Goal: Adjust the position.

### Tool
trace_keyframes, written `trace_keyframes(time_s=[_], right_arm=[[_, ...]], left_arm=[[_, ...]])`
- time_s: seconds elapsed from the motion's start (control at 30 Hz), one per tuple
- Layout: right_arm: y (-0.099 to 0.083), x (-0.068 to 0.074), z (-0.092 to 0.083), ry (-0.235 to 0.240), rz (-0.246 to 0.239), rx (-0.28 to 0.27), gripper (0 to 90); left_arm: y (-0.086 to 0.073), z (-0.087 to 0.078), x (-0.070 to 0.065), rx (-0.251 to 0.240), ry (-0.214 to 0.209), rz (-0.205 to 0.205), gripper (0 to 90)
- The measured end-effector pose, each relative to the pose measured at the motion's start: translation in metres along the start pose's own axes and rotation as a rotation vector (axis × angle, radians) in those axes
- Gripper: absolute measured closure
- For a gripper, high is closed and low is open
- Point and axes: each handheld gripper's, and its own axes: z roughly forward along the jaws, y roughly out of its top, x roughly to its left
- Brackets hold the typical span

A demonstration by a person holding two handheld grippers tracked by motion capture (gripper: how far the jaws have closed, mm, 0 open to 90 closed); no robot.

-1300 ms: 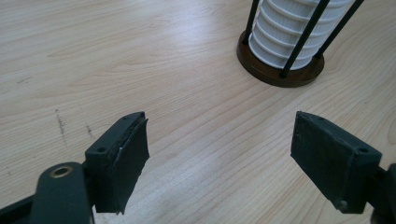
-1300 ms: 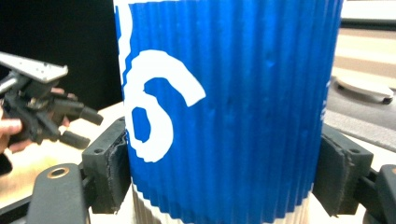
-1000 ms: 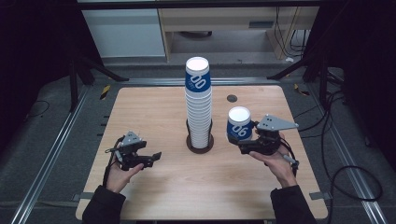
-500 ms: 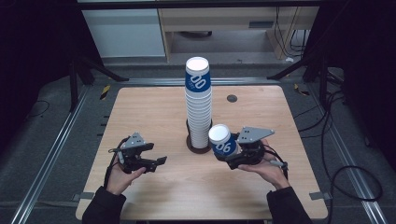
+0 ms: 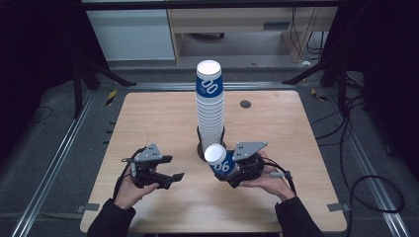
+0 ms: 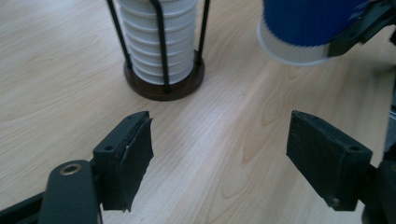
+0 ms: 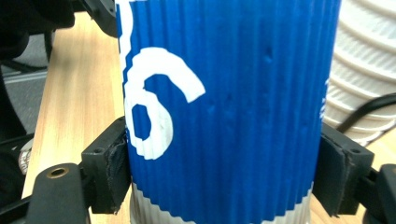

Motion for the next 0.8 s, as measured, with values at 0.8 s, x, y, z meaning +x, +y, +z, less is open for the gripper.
trace_keyframes(time_s=[0.8], right_arm=[[0.000, 0.016, 0.039, 0.128, -0.063, 0.070, 20.2]], left_arm=[[0.022, 0.015, -0.023, 0.033, -0.130, 0.085, 18.2]])
